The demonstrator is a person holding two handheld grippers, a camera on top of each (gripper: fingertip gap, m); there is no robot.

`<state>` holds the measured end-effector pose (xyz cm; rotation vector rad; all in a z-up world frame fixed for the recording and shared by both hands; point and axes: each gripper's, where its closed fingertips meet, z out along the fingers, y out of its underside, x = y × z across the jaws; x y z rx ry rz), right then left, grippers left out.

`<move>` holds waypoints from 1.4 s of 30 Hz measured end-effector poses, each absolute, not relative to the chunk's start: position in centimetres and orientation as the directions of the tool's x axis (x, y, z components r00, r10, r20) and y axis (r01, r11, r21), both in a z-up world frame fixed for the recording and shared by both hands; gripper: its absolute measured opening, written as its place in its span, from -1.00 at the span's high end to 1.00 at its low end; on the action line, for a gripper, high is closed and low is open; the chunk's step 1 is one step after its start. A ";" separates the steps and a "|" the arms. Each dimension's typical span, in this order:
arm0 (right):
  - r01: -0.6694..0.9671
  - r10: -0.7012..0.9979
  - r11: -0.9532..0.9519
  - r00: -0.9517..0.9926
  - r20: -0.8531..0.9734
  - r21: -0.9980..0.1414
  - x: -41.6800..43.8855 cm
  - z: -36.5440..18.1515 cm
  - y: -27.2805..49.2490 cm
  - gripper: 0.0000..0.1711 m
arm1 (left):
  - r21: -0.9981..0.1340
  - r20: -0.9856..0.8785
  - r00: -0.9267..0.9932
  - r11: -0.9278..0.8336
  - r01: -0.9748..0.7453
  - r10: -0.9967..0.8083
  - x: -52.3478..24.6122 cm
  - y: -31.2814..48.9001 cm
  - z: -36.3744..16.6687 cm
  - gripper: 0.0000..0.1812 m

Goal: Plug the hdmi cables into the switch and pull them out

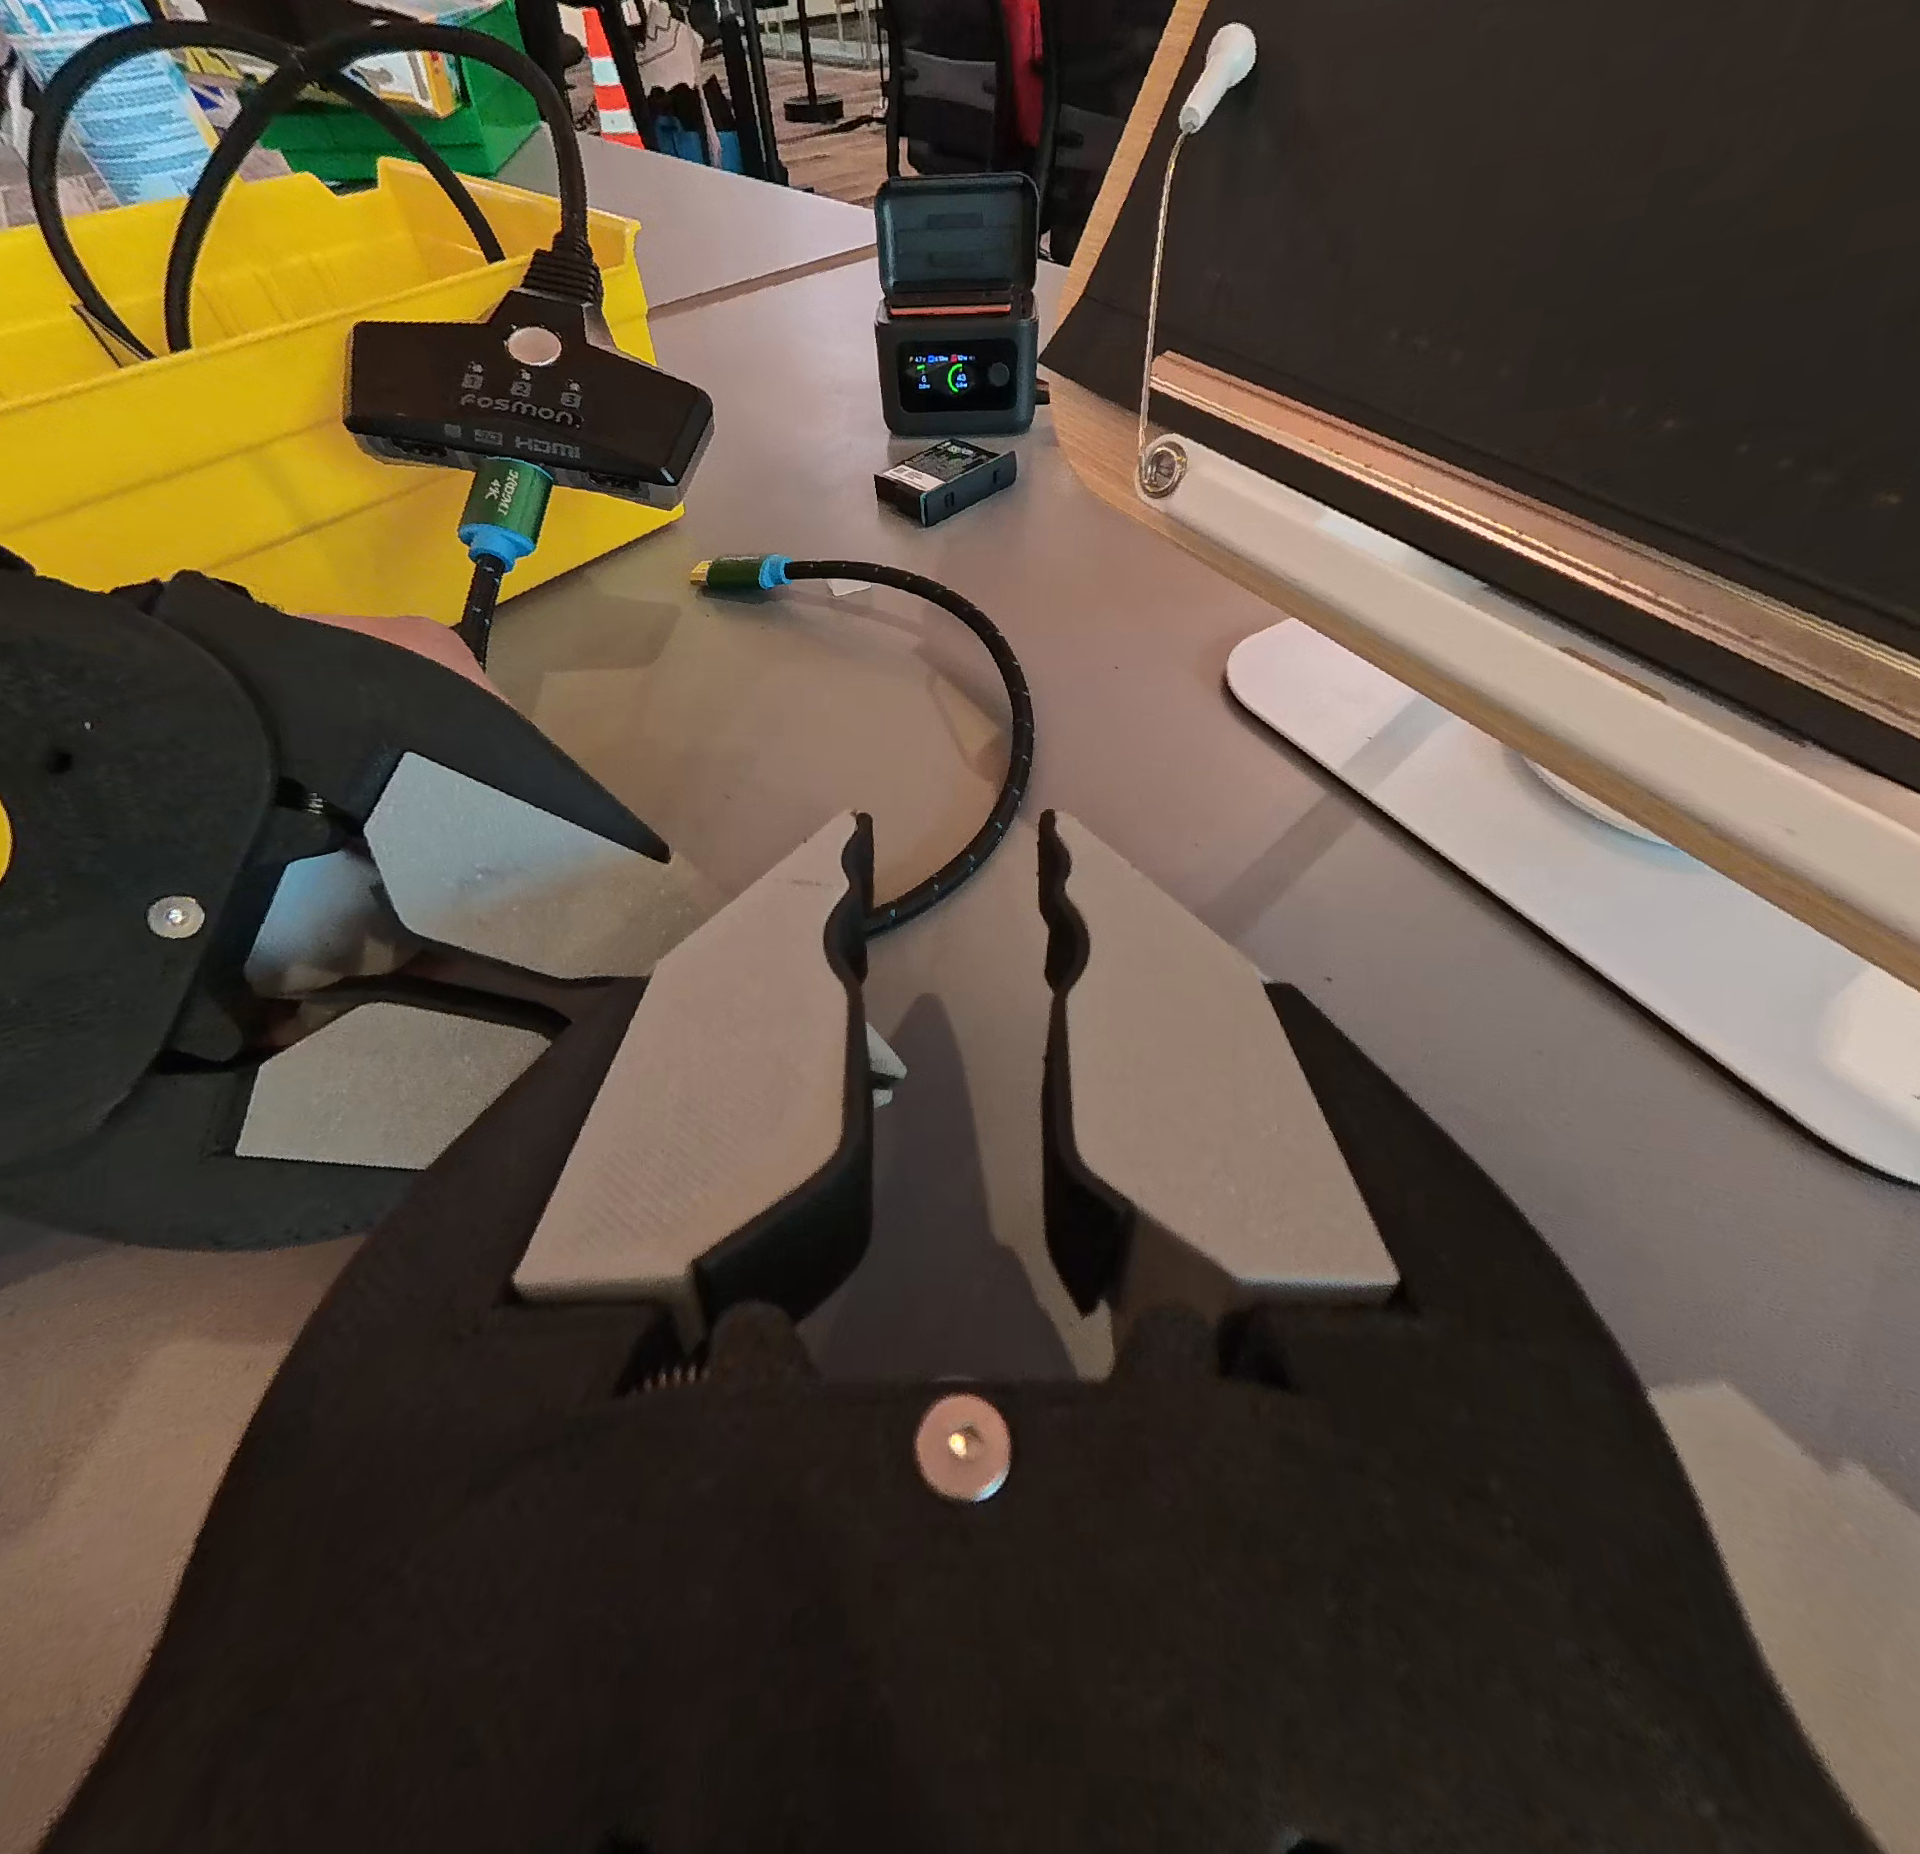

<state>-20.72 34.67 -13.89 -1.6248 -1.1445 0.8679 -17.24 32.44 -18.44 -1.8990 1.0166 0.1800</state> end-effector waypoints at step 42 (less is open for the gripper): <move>0.230 0.952 -0.113 0.303 -0.040 -0.966 -20.7 -12.9 34.4 0.53 | -0.962 -0.241 0.950 -0.077 -0.260 -0.200 -23.1 33.4 -8.7 0.58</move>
